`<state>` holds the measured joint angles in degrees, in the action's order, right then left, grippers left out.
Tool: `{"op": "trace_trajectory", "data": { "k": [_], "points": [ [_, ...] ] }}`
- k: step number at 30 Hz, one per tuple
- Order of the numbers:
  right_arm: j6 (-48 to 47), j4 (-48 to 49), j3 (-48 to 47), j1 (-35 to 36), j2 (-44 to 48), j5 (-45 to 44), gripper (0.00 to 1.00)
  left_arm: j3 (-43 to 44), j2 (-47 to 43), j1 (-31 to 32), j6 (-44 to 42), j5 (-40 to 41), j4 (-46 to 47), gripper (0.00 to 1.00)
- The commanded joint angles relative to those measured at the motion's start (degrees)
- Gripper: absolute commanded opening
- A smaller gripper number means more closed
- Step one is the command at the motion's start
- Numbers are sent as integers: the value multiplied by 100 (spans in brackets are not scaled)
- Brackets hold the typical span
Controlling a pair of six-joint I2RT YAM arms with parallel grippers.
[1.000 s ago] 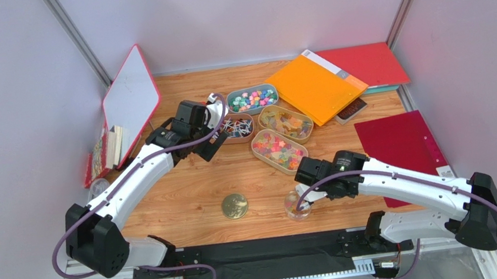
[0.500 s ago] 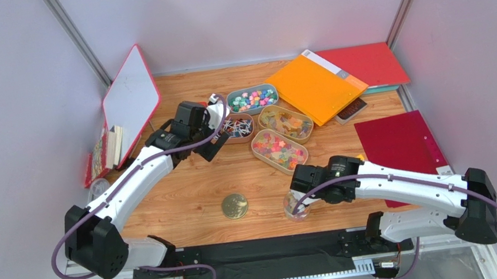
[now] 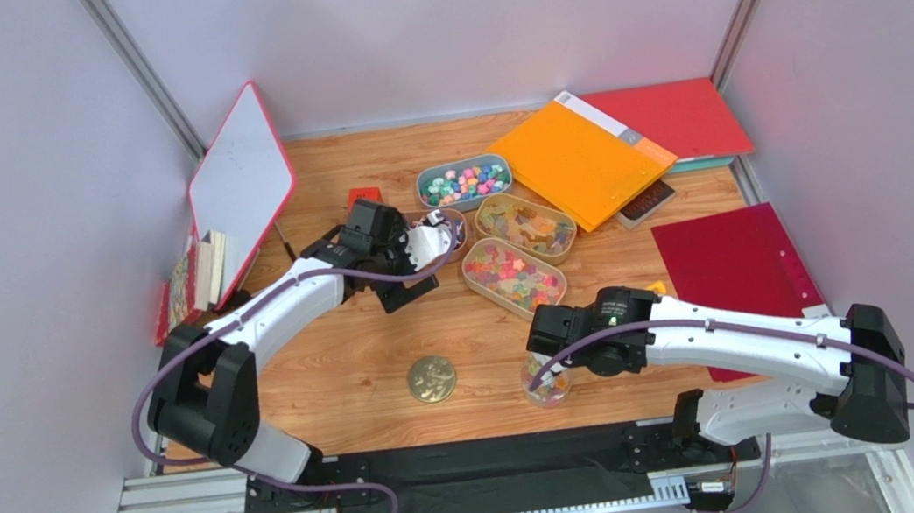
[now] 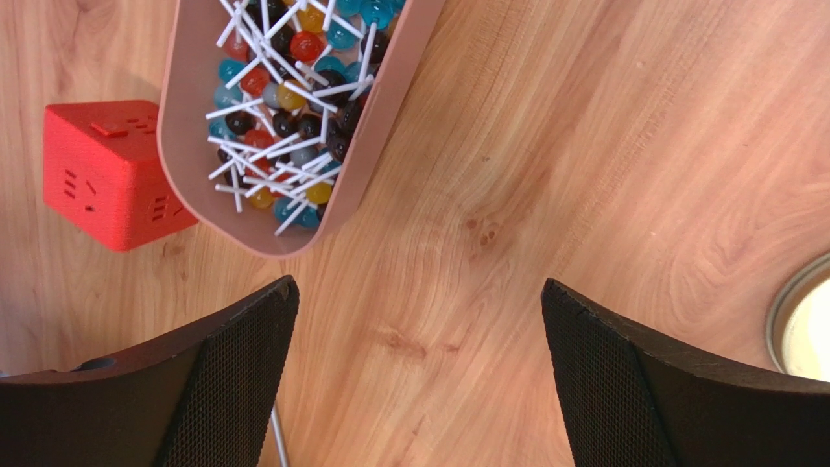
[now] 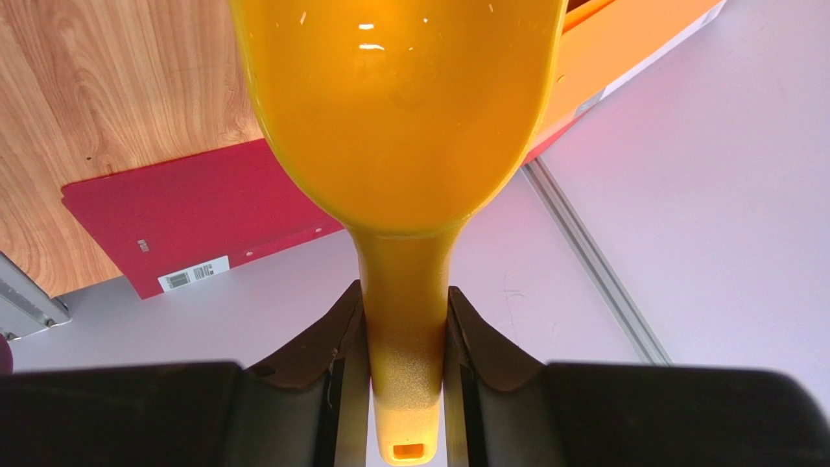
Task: Pack the candies
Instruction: Place the fake candies in the packing bottle, then move the storage box to the center of the board.
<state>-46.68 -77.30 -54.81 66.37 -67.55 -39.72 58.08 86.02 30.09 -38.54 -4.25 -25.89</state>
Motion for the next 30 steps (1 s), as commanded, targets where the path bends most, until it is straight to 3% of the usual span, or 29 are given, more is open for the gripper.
{"op": "trace_trajectory", "data": {
  "k": [1,7,19,25,30],
  "points": [
    [255,-1850,-294,43,-4,-404,0,335,327,-47,-400,-225,628,100],
    [387,-1850,-355,43,57,-326,0,624,670,-82,-294,-146,1016,99],
    [932,-1842,-565,-19,84,271,0,1697,1708,-258,-417,-945,445,95],
    [1064,-1807,-672,-527,268,518,0,1890,1918,-258,-452,-1131,286,94],
    [1134,-1658,-926,-1362,286,650,0,2093,2261,-258,-487,-1183,216,93]
  ]
}}
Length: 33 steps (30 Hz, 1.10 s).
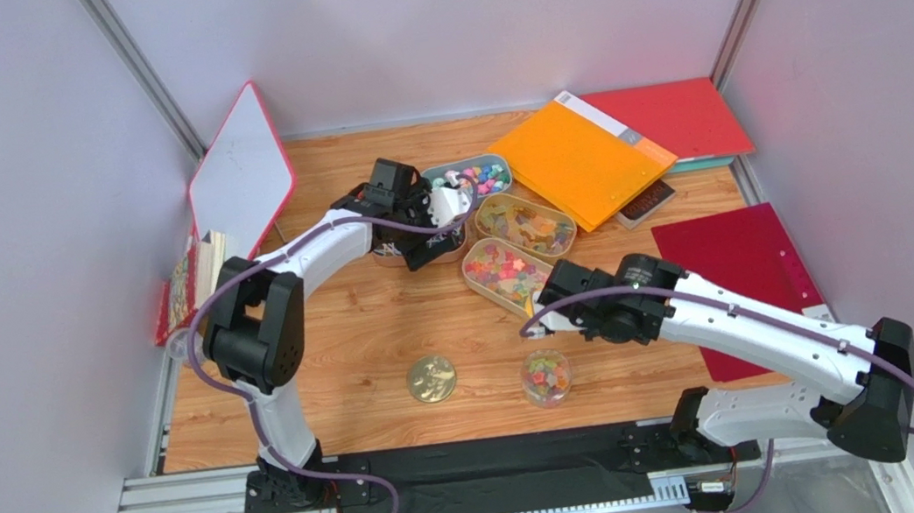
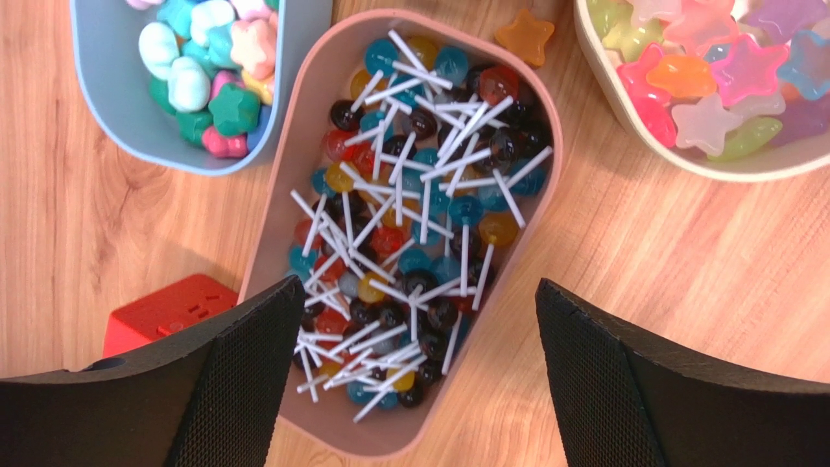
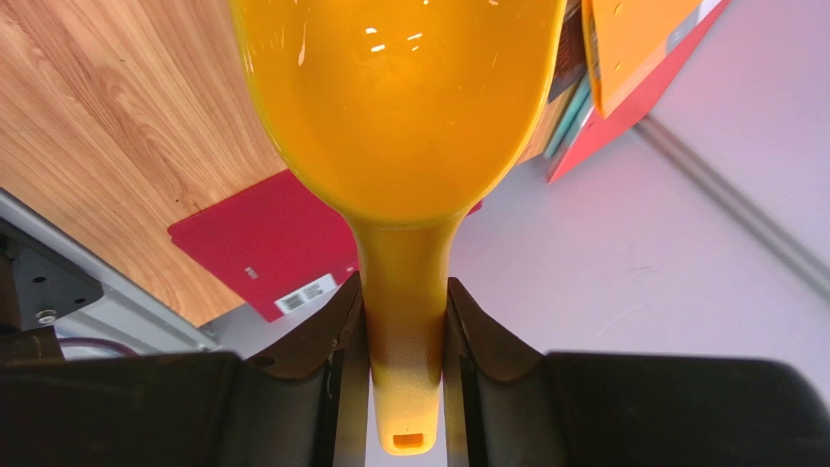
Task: Pack the candies
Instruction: Move the storage box to the center of the board.
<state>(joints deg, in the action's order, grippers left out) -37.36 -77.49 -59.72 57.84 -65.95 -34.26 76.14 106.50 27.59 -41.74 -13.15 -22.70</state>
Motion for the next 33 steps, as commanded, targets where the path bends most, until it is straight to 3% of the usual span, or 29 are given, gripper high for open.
{"op": "trace_trajectory", "data": {
  "k": [1,6,8,10,12,13,16,22,28,33],
  "points": [
    [203,-1611,-504,-668,118,139,0,331,266,-8,-160,-320,-121,90],
    [256,-1532,-935,-1477,-14,393,0,446,460,-8,-80,-566,-384,81],
    [265,-1488,-980,-1592,-23,464,0,341,442,-8,-98,-575,-358,70],
    [265,-1453,-989,-1601,-32,473,0,244,425,-8,-89,-523,-349,53],
    [247,-1409,-980,-1618,-23,482,0,191,407,-8,-80,-452,-332,45],
    [247,-1383,-954,-1610,-14,490,0,156,381,-8,-89,-443,-349,28],
    [186,-1295,-901,-1627,3,491,0,-150,223,-8,-98,-426,-376,0],
    [177,-1110,-839,-1750,-40,587,0,-1081,-445,-17,-440,-592,-648,0],
    [133,-926,-655,-1899,3,631,0,-1663,-1323,9,-634,-1443,-1183,0],
    [98,-794,-497,-2005,21,675,0,-1971,-1737,492,-976,-1665,-1676,0]
  ]
}}
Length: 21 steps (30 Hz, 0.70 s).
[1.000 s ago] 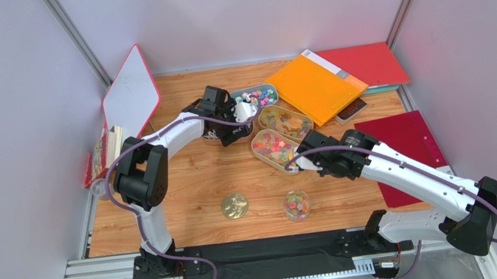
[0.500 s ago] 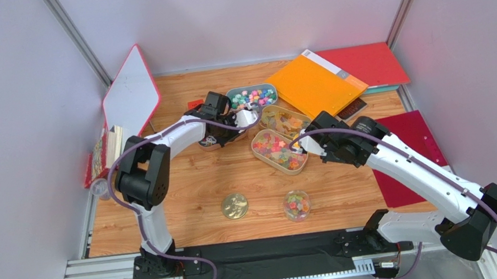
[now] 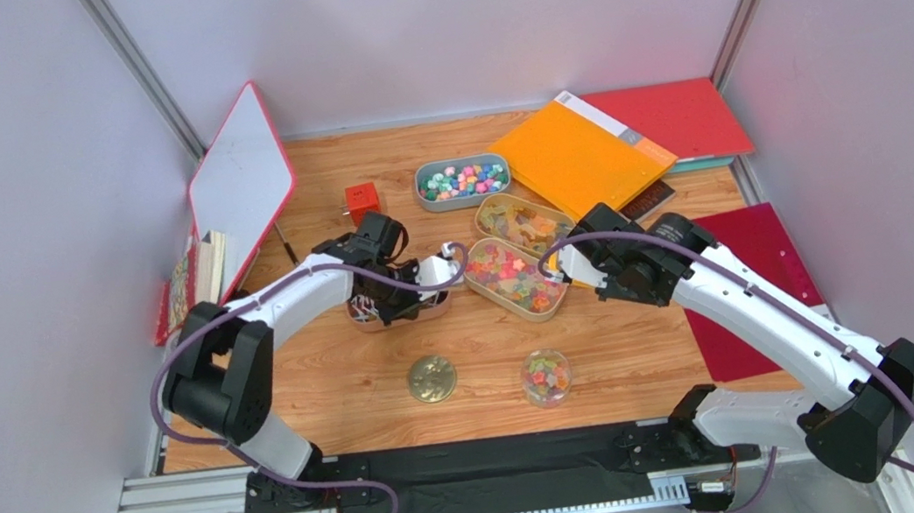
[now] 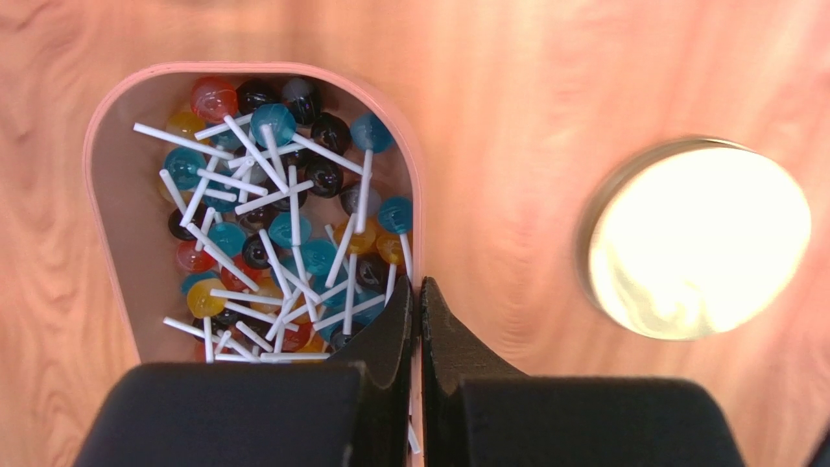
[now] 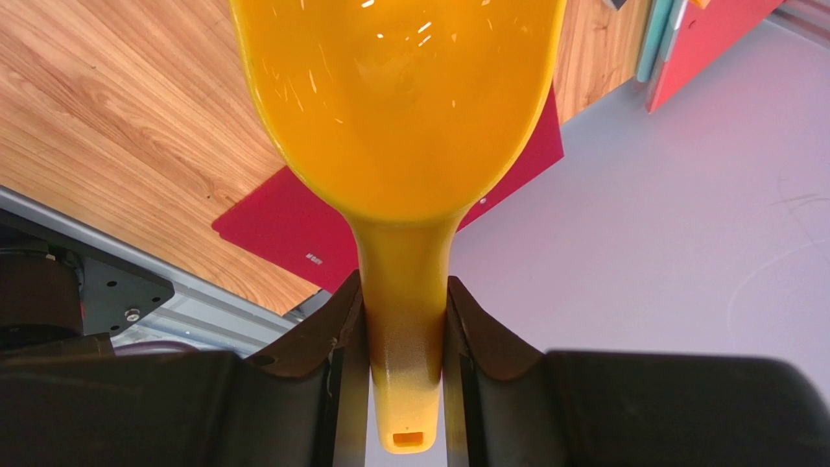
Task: Pack the candies
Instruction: Move the storage box to the center of the board.
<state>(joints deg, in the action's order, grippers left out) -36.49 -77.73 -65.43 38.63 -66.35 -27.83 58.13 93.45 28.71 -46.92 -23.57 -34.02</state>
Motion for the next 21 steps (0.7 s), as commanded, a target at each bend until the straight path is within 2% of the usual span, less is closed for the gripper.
{"op": "trace_trajectory", "data": {
  "k": [1,7,14,21],
  "points": [
    [19,-752,74,-110,60,41,0,-275,-537,485,-502,-631,-544,0],
    [37,-664,48,-189,43,41,0,-39,-346,1154,-547,-692,-640,0],
    [54,-620,214,-295,192,33,0,611,226,1541,-599,-868,-729,0],
    [63,-603,452,-479,412,-29,0,1630,1095,1787,-538,-1035,-781,0]
  ]
}}
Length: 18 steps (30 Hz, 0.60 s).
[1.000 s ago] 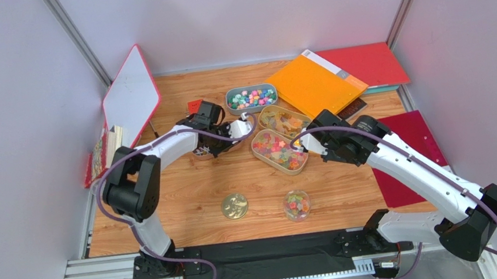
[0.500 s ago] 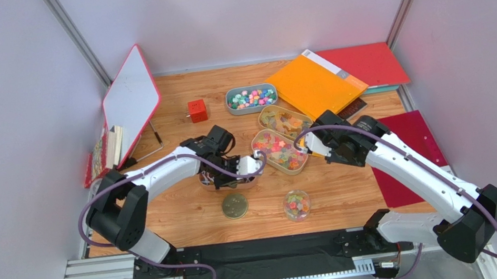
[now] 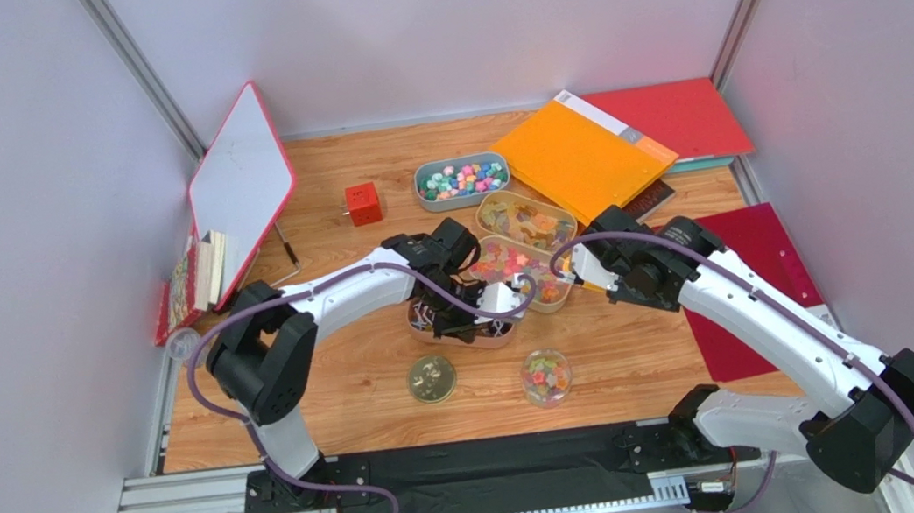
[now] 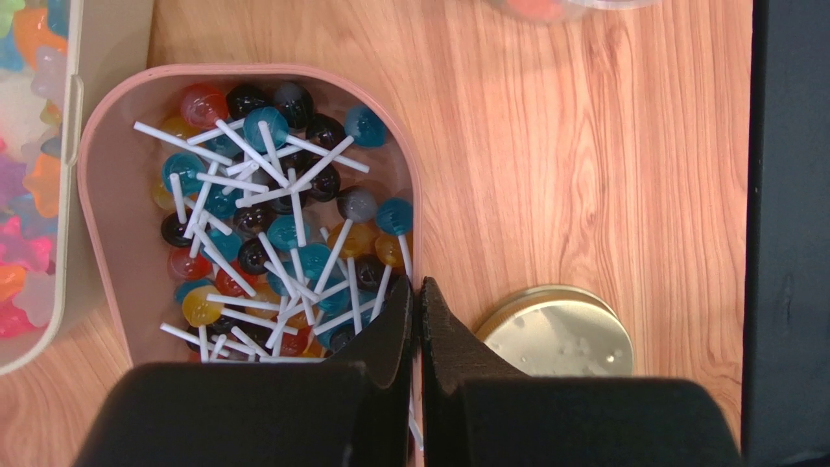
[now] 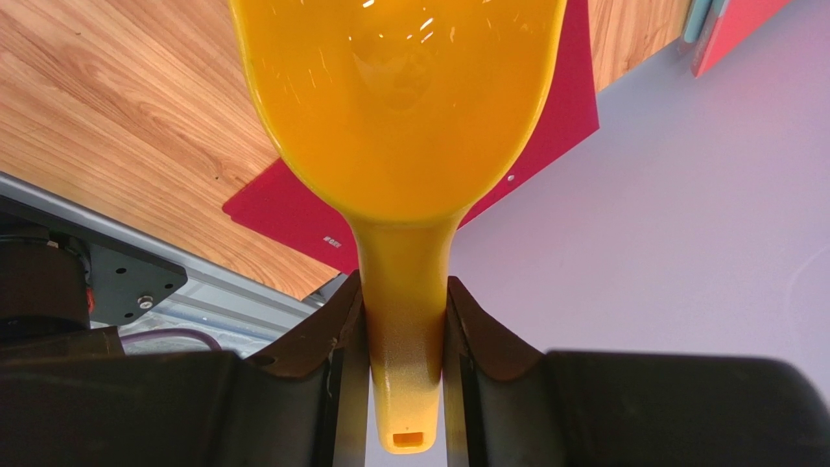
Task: Pack the candies
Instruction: Move the storage box to the center of the board.
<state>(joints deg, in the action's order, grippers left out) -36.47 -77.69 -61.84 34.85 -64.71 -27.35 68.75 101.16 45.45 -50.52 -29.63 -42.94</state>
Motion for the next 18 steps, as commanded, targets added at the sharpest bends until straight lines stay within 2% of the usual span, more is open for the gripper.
{"op": "trace_trajectory", "data": {
  "k": [1,10,12,15,16,18],
  "points": [
    [70,-607,128,-136,265,-86,0,665,403,122,-134,-439,102,0],
    [105,-598,357,-374,459,-42,0,1641,1089,218,261,-526,163,0],
    [114,-616,410,-417,485,-24,0,1755,1151,271,358,-527,207,8],
    [105,-616,480,-426,512,11,0,1791,1020,324,648,-588,320,29],
    [96,-616,515,-444,547,11,0,1791,958,324,884,-623,347,41],
    [44,-625,542,-461,564,90,0,1782,581,333,1079,-676,313,48]
  ]
}}
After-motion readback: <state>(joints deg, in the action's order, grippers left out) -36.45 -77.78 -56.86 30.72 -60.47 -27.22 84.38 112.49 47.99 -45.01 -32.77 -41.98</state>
